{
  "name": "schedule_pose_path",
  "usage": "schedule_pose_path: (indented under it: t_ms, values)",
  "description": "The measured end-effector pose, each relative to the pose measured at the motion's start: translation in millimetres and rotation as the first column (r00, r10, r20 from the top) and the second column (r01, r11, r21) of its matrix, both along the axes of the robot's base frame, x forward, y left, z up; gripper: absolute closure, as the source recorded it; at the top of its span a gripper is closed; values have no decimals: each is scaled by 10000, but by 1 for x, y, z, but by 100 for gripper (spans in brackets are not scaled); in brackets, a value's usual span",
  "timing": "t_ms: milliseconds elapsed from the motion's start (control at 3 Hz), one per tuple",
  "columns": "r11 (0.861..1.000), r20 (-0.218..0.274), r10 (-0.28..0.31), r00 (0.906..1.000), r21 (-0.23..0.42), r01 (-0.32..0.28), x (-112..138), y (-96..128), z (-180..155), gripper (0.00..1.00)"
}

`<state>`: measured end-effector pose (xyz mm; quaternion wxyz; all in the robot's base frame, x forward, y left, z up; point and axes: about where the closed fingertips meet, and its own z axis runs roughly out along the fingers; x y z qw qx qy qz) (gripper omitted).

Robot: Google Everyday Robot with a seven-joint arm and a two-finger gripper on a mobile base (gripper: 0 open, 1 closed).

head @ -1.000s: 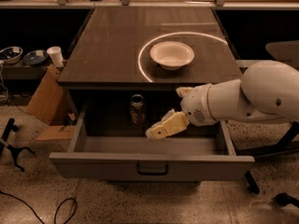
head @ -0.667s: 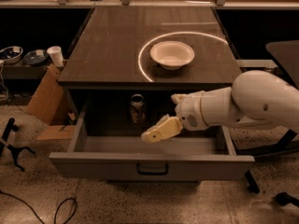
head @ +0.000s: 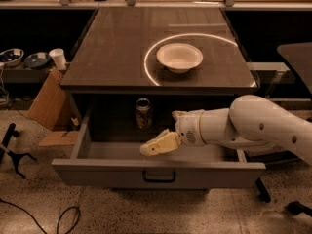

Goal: Pick orange can from top drawer and place on counter

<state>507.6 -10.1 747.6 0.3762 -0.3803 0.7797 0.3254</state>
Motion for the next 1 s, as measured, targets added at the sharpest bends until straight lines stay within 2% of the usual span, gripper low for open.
schedule_pose_path:
  t_ms: [667,1000]
  values:
    - [9893,22,-773,9970,1245,764,2,33,-20,0]
    - [9810,52,-1222,9925,1527,1200,15,42,-26,0]
